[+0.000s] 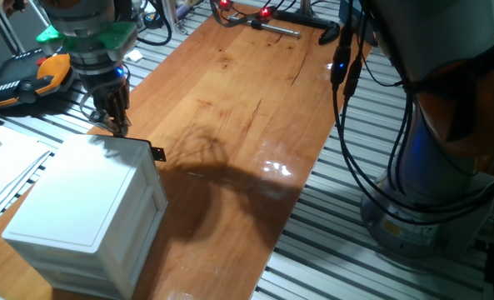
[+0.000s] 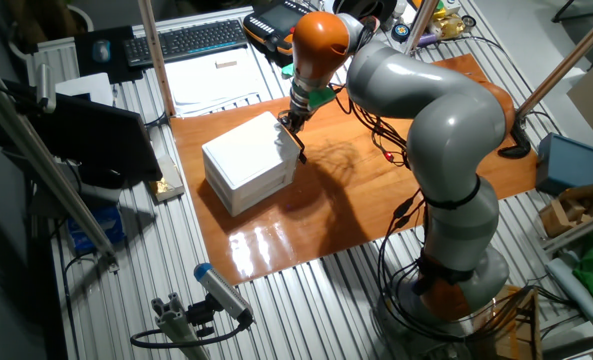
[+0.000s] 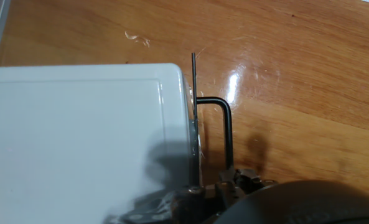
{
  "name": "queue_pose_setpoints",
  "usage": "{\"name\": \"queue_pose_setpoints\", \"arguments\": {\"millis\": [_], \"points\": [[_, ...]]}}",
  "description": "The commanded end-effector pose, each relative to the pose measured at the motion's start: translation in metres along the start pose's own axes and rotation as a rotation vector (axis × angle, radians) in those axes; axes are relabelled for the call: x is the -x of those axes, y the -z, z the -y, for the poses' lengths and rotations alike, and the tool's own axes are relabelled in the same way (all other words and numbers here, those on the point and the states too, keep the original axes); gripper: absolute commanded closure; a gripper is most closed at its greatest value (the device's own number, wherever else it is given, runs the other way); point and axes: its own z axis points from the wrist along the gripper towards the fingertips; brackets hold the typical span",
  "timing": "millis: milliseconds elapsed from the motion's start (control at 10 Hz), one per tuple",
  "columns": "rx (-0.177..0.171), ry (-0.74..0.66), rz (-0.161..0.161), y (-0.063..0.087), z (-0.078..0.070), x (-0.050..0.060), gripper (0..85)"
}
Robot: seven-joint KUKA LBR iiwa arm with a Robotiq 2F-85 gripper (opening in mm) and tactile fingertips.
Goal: Grasp the handle and open the drawer
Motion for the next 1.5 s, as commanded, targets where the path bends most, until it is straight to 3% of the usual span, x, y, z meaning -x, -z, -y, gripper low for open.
{"name": "queue_pose_setpoints", "arguments": {"millis": [0,1400], "points": [[0.000,-0.001,0.000,-0.0001,0.0002,-0.0002,84.3],[0.000,-0.018,0.001,0.0003,0.0011,-0.0027,84.3]]}}
